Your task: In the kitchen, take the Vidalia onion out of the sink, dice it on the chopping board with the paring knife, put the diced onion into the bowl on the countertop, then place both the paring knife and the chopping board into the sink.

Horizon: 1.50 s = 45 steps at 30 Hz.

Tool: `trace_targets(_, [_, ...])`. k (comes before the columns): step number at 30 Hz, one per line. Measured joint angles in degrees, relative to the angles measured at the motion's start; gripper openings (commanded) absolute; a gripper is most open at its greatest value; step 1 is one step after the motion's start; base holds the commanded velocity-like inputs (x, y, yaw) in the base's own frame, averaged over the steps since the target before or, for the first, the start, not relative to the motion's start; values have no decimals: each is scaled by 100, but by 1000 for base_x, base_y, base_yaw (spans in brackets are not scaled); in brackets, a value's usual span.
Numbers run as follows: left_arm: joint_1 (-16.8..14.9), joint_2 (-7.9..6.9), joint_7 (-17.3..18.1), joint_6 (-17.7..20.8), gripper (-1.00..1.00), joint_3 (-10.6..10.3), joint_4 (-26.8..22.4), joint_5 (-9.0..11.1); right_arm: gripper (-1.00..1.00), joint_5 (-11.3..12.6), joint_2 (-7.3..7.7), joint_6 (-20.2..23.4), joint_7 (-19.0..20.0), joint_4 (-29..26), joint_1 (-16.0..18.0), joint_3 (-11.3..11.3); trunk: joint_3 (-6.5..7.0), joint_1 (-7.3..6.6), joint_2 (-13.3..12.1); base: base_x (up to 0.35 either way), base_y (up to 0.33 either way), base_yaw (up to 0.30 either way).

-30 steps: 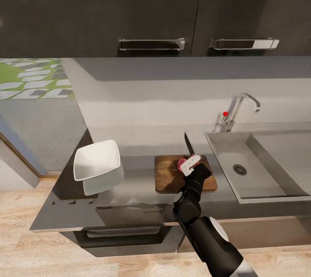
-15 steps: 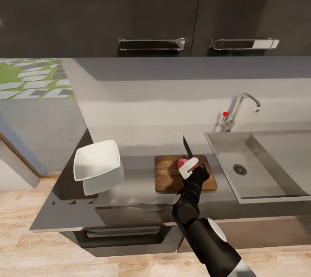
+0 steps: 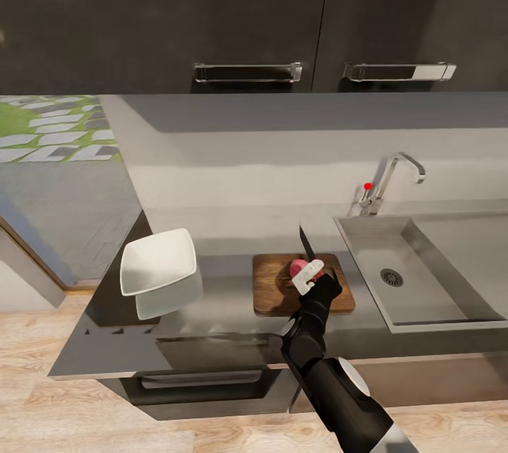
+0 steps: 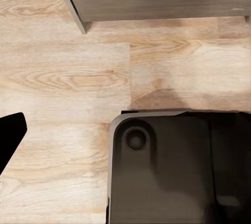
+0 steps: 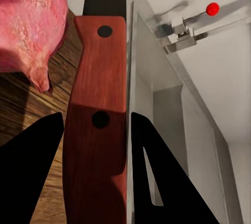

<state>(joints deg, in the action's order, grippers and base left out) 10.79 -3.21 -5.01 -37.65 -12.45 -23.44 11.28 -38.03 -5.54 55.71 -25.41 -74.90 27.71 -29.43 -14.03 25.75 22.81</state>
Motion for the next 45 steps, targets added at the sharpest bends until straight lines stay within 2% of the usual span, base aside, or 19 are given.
trace_targets(9, [-9, 2, 0, -1, 100, -5, 43, 0, -100, -2, 0, 7, -2, 0, 0, 1, -42, 0, 0, 0, 0, 0])
trace_targets(10, [-9, 2, 0, -2, 100, -5, 45, 1, -100, -141, 0, 39, -5, 5, 1, 1, -44, 0, 1, 0, 0, 0])
trace_targets(45, [-9, 2, 0, -2, 100, -4, 45, 1, -100, -139, 9, 38, -5, 5, 1, 1, -45, 0, 1, 0, 0, 0])
